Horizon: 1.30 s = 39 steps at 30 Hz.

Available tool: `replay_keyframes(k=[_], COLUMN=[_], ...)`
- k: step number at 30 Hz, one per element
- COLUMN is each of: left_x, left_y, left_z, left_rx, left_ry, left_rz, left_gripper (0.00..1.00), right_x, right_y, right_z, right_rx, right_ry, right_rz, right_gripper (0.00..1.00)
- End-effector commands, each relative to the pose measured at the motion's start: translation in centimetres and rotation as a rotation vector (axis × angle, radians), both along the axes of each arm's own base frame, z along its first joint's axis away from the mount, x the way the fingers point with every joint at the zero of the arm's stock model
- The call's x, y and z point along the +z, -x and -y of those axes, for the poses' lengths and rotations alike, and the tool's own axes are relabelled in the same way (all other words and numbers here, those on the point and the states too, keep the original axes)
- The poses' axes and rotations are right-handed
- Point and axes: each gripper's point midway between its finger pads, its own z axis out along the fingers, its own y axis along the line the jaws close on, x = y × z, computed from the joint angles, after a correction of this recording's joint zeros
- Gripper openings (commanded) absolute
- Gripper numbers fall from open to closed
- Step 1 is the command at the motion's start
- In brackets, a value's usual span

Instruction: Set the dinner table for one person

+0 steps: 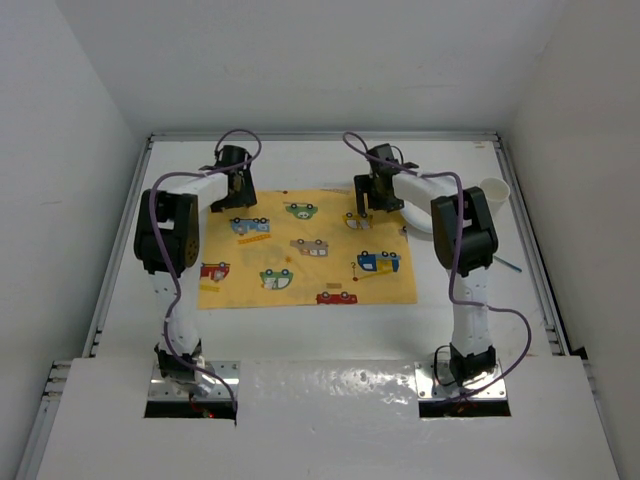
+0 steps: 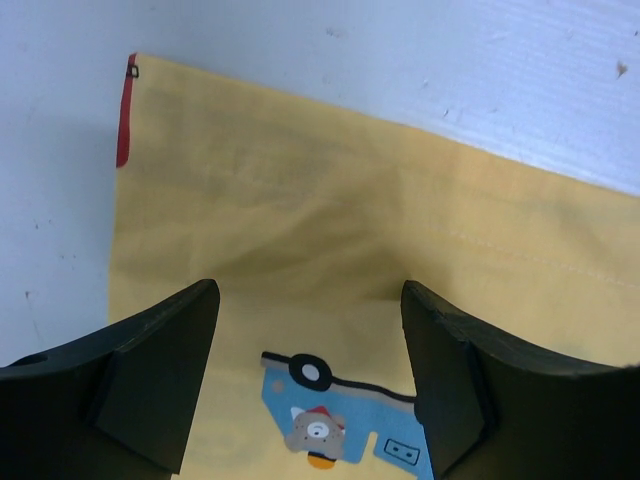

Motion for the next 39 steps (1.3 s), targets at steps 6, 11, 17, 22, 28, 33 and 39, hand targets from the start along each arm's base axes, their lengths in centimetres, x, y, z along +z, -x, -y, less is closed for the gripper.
replay_keyframes(k=[6,11,17,22,28,33,39], left_x=[-0.5,-1.2,-1.1,-1.2,0.6,1.1,3.0], left_y=[-2.0,-2.7,-4.1,-5.3,-6.5,-5.6,-4.5], left_z=[-0.4,-0.5,-1.1,-1.3,-1.1,-0.8,-0.6], left_rx=[0.003,-0.005,-0.001,-0.006,-0.014,-0.009,0.001], left_ry=[0.003,0.009,0.012,0.016,0.019,0.044,0.063], left_rz=[0.003,-0.014,0.000,0.002,0.040,0.039,0.065], left_gripper=[0.72,0.72,0.72,0.72,0.72,0.72,0.72], right_x=[-2.0,-2.2,-2.9,-3.0,-1.2,0.6,0.9], right_y=[-1.0,-1.9,-2.6,-3.3,-5.4,-6.7,-6.4], right_z=[0.7,0.5,0.7,0.8,1.0,0.8,0.3], right_rx=[-0.024,-0.027,-0.035,-0.042,-0.037,0.005,0.020], right_ry=[0.044,0.046,0.051,0.052,0.044,0.027,-0.003], right_rz=[-0.049,-0.059,-0.070,-0.068,-0.011,0.044,0.044], right_gripper=[0.79,0.80,0.80,0.80,0.81,0.82,0.83])
